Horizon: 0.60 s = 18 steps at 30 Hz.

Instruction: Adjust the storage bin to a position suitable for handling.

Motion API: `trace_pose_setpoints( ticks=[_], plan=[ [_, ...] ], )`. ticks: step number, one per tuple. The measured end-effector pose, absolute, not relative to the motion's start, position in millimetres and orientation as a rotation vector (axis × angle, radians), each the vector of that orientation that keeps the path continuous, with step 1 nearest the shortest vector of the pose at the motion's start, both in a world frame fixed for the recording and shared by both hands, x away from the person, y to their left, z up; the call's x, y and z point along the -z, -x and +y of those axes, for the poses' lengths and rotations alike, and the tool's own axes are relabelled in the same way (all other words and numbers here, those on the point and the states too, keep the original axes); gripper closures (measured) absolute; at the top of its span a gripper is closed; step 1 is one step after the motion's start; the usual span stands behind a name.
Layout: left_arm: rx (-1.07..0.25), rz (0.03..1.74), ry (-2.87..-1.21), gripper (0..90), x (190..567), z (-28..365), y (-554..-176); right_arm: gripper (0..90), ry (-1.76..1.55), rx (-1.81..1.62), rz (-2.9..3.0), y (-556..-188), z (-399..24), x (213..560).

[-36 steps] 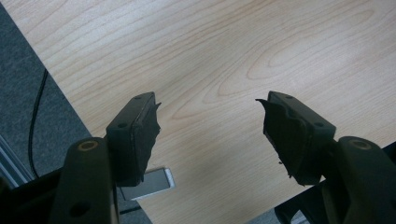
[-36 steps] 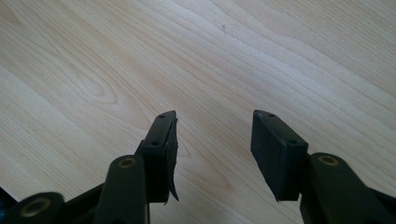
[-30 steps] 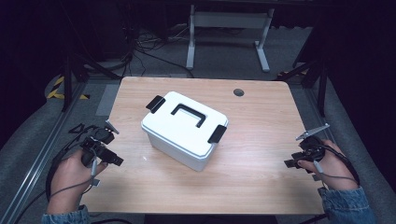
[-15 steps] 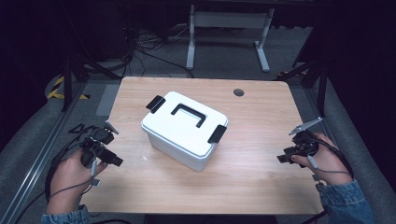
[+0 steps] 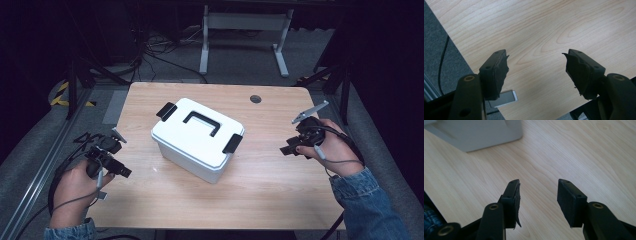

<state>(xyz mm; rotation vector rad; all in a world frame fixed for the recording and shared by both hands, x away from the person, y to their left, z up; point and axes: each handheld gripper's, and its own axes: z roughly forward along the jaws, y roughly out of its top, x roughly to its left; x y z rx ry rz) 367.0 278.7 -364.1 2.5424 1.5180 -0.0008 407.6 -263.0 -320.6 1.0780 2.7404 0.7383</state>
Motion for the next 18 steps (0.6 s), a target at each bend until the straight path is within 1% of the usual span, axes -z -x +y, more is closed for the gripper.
trace_pose_setpoints(
  ticks=[6,18],
  plan=[
    [0.007,1.522,-2.553,33.6,366,280,-368,54.3,-1.012,-0.783,2.756,-418,-240,301],
    [0.016,1.516,-2.558,33.2,366,276,-368,54.1,-0.931,-0.786,2.777,-432,-200,276]
  ],
)
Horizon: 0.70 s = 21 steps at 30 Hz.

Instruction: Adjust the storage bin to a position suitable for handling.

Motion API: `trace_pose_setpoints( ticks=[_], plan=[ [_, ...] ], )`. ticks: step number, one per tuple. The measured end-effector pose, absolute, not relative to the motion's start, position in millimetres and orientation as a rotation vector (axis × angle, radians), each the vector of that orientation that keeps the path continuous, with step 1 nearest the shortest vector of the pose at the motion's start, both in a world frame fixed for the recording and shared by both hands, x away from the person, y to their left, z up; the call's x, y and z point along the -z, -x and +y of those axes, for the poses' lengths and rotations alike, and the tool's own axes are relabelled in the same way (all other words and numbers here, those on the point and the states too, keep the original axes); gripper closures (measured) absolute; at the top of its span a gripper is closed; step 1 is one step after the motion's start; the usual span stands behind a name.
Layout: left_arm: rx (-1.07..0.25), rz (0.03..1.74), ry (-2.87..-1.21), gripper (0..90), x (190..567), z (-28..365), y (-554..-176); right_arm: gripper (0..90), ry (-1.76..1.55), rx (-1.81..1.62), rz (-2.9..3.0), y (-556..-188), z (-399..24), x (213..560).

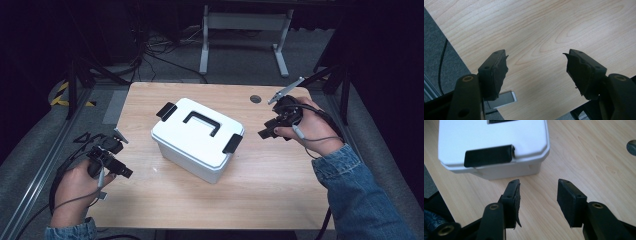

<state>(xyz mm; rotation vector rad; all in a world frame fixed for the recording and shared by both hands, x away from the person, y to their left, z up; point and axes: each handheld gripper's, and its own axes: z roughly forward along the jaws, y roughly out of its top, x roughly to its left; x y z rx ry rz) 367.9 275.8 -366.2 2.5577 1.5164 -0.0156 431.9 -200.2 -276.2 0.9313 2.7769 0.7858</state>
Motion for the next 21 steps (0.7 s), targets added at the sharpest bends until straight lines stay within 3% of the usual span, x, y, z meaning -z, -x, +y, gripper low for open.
trace_pose_setpoints(
  ticks=[21],
  plan=[
    [0.024,1.501,-2.576,32.7,371,276,-369,54.0,-0.808,-0.716,2.853,-455,-128,264]
  ],
)
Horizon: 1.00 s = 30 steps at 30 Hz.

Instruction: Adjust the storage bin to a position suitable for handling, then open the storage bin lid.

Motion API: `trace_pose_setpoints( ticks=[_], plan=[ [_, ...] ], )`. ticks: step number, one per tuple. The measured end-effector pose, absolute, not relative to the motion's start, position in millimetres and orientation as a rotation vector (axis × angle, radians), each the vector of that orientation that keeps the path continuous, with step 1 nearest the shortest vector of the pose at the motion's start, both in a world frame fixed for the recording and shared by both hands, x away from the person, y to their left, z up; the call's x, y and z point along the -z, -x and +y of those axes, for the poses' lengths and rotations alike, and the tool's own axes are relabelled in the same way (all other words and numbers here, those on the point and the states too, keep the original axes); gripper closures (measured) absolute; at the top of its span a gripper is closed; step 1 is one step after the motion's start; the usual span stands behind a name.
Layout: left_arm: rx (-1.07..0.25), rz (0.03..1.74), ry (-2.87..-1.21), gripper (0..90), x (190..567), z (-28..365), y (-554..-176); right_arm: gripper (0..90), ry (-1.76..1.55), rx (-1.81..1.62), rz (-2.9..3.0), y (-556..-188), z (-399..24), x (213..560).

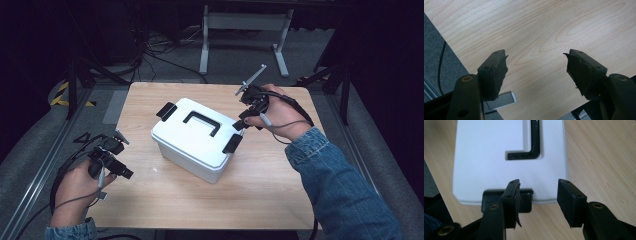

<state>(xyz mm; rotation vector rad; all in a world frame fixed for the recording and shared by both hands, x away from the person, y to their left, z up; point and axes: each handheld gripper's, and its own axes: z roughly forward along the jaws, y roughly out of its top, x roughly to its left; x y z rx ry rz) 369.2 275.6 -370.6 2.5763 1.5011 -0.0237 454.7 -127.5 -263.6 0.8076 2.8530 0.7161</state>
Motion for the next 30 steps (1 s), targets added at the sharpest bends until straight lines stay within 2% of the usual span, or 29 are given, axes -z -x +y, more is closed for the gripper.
trace_pose_setpoints(
  ticks=[11,30],
  plan=[
    [0.036,1.477,-2.593,32.4,371,271,-375,51.3,-0.752,-0.769,2.855,-460,-94,261],
    [0.053,1.475,-2.601,32.3,376,272,-378,54.8,-0.751,-0.773,2.883,-481,-53,277]
  ],
)
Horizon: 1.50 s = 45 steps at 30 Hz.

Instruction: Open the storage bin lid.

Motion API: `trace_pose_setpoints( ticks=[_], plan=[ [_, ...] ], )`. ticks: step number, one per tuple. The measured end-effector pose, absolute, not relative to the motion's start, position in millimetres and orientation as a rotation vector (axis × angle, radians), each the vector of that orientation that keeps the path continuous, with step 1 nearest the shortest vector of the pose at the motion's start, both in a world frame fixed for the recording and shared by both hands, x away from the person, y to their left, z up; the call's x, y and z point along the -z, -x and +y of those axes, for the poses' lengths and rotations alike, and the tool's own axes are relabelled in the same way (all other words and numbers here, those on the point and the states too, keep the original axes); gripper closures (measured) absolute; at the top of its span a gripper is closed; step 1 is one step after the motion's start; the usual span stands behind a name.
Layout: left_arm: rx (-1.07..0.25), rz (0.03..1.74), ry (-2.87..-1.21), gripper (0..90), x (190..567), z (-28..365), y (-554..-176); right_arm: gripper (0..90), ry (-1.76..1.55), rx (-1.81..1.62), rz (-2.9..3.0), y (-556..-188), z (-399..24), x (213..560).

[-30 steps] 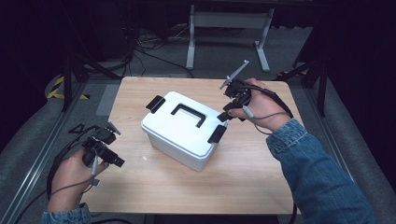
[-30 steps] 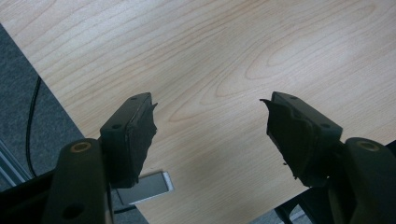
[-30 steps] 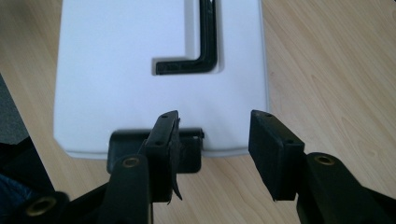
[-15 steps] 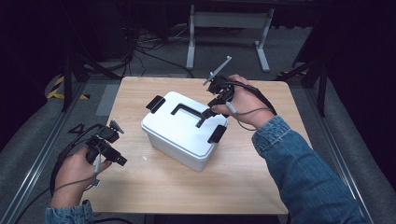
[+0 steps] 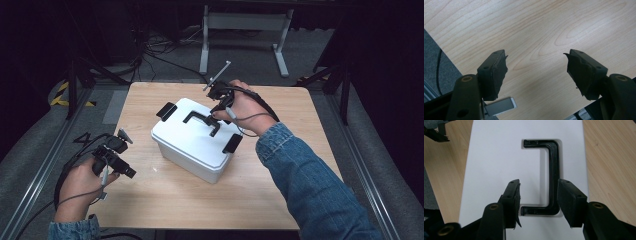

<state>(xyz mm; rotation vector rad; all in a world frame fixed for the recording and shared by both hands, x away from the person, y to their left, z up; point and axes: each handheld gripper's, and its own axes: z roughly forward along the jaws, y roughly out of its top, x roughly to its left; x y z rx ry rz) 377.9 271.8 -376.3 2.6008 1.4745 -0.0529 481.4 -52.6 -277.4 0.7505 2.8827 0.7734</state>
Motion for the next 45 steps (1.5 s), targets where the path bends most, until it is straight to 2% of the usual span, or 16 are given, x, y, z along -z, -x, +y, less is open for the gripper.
trace_pose_setpoints(
  ticks=[16,27,38,45],
  plan=[
    [0.068,1.477,-2.597,32.3,379,273,-378,58.5,-0.796,-0.722,2.913,-504,-36,305],
    [0.071,1.476,-2.606,32.3,380,273,-379,57.7,-0.817,-0.744,2.910,-505,-36,305],
    [0.080,1.478,-2.608,32.3,382,272,-380,52.2,-0.867,-0.748,2.920,-508,-37,309],
    [0.085,1.479,-2.607,32.3,383,272,-380,56.4,-0.924,-0.782,2.920,-511,-41,308]
  ],
)
